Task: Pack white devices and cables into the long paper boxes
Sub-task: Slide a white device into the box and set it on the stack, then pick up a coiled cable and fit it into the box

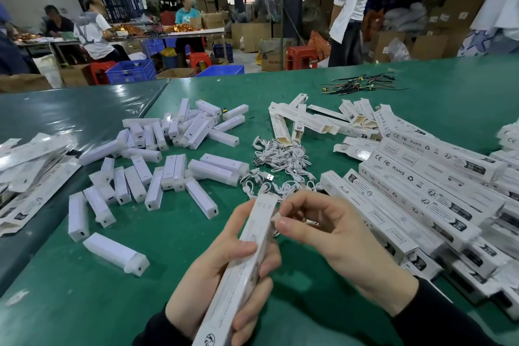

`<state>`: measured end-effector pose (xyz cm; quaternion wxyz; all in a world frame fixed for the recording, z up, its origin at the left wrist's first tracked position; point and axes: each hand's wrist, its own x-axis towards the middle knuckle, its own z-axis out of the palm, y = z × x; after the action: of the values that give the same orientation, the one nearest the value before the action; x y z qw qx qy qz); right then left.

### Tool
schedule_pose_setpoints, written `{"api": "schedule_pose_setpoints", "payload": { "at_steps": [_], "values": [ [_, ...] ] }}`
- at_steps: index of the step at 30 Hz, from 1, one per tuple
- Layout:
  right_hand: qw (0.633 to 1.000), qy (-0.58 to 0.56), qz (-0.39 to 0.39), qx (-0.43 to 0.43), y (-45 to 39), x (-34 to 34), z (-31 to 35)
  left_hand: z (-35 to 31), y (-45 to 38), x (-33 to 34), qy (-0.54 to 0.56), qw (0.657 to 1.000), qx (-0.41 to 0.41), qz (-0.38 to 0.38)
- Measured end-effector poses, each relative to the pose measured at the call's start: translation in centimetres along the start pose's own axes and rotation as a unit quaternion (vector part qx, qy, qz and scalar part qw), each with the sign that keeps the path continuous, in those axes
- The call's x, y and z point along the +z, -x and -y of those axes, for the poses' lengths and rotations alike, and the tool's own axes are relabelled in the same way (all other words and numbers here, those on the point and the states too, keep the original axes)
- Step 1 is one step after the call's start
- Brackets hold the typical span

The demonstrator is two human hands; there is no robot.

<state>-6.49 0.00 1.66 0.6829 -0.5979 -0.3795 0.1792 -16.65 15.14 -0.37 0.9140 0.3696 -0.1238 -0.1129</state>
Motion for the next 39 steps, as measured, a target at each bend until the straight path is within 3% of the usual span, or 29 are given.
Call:
{"api": "schedule_pose_setpoints", "payload": {
  "at_steps": [4,9,13,18,20,23,25,26,31,36,39],
  "values": [
    [1.0,0.014,-0.012,-0.005,-0.1,-0.2,-0.4,-0.2,-0.2,0.0,0.011,1.0,0.004,0.018],
    [0.999,0.052,0.005,-0.016,-0.1,-0.2,-1.0,0.3,-0.8,-0.4,-0.056,0.997,-0.017,-0.058],
    [0.995,0.074,-0.065,-0.023,-0.3,-0.9,-1.2,0.3,-0.8,-0.4,-0.129,0.981,-0.029,-0.144],
    [0.981,0.126,-0.147,0.001,-0.6,-1.3,-2.7,0.1,-0.5,0.0,-0.125,0.971,0.007,-0.202],
    [0.951,0.285,-0.116,-0.03,-0.3,-1.3,-3.4,0.0,-0.6,-0.2,-0.133,0.96,0.012,-0.246],
    [0.862,0.502,0.042,-0.053,0.0,-0.8,-4.6,-0.1,-0.8,-0.4,-0.112,0.947,0.029,-0.301],
    [0.816,0.57,0.089,-0.041,0.0,-0.6,-5.2,0.0,-0.9,-0.3,-0.102,0.944,0.026,-0.313],
    [0.813,0.574,0.089,-0.038,0.0,-0.5,-5.3,-0.1,-1.0,-0.3,-0.1,0.942,0.024,-0.318],
    [0.831,0.552,0.033,-0.05,-0.2,-0.8,-5.0,-0.6,-1.5,-0.3,-0.068,0.931,-0.01,-0.357],
    [0.926,0.356,-0.103,-0.071,-0.2,-0.7,-4.0,-0.1,-1.0,-0.5,-0.105,0.893,0.031,-0.436],
    [0.933,0.33,-0.097,-0.105,0.0,-0.1,-3.3,-0.2,-0.9,-0.6,-0.127,0.877,0.02,-0.464]
  ]
}}
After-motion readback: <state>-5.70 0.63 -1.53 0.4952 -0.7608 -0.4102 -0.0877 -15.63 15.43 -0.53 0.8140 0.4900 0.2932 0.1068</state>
